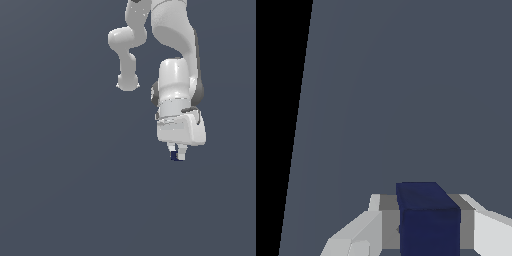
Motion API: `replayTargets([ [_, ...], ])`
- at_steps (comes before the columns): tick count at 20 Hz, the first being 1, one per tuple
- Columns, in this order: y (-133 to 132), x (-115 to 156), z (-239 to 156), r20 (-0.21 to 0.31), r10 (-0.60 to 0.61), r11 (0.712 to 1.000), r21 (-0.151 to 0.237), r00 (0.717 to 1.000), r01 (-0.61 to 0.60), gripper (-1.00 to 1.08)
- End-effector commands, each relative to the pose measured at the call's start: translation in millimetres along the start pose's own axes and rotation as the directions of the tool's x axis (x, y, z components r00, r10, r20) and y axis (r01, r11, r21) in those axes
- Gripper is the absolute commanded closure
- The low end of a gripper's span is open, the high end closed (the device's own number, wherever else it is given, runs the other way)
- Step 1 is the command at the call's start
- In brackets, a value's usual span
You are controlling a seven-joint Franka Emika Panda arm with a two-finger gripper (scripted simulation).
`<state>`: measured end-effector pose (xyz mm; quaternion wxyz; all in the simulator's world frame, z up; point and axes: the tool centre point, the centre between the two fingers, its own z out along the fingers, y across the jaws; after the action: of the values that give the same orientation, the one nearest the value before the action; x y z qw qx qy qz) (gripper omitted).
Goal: Pick up the object and move it to a goal position.
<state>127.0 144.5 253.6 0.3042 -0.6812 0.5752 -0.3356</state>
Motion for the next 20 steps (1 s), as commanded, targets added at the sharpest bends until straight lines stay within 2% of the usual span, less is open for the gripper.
replayTargets([
  [1,-30.1,-8.8,-13.1,-0.012,-0.001,0.996,0.088,1.0,0.002,1.08],
  [6,-77.4,-23.6,-40.9,-0.035,-0.002,0.972,0.234,0.999,0.01,1.08],
  [11,-110.4,-35.3,-66.5,-0.054,0.0,0.939,0.343,0.999,0.018,1.08],
  [16,-130.7,-43.5,-85.5,-0.067,0.002,0.91,0.413,0.998,0.026,1.08],
  [20,-137.4,-46.5,-92.6,-0.071,0.003,0.899,0.438,0.997,0.029,1.08],
])
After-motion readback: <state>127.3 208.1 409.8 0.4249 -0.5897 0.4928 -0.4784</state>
